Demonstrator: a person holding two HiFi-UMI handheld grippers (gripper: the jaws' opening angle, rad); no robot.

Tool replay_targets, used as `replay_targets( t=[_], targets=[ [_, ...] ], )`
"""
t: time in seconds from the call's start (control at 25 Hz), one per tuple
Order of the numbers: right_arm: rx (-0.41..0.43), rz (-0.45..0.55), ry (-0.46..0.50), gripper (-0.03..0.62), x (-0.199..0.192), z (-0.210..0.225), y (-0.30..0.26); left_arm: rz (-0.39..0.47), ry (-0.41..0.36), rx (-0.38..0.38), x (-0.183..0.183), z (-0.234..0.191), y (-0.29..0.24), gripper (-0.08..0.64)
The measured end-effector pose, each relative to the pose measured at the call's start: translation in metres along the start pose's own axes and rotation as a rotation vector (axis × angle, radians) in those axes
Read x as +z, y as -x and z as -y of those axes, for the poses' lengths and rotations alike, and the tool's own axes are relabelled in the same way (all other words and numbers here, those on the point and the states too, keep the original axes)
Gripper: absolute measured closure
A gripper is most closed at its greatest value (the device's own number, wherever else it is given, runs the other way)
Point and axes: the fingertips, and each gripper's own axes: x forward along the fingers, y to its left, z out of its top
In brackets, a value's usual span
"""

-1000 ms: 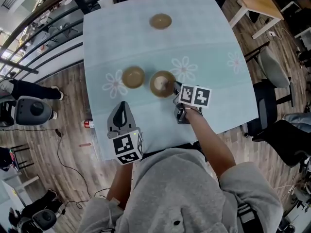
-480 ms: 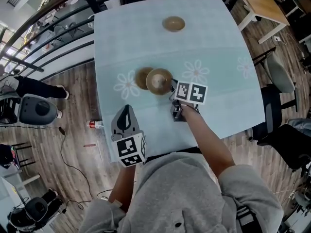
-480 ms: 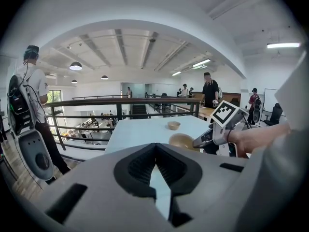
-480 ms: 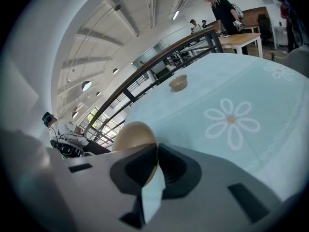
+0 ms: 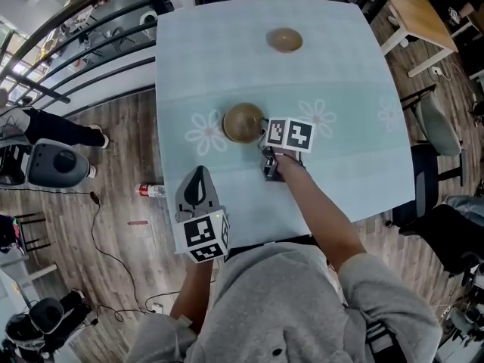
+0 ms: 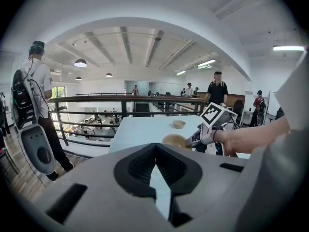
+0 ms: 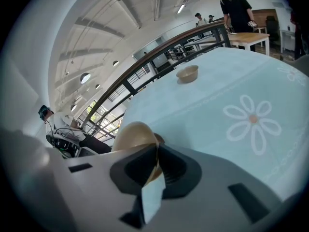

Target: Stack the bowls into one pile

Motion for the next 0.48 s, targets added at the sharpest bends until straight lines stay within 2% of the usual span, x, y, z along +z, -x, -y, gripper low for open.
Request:
replay_targets(
  t=[0.48],
  targets=[
    [-0.005, -0.045, 0.009, 0.555, -0.014, 0.002, -0.021, -0.015, 0.009, -0.001, -0.007, -0.009, -0.004, 0.543]
  ],
)
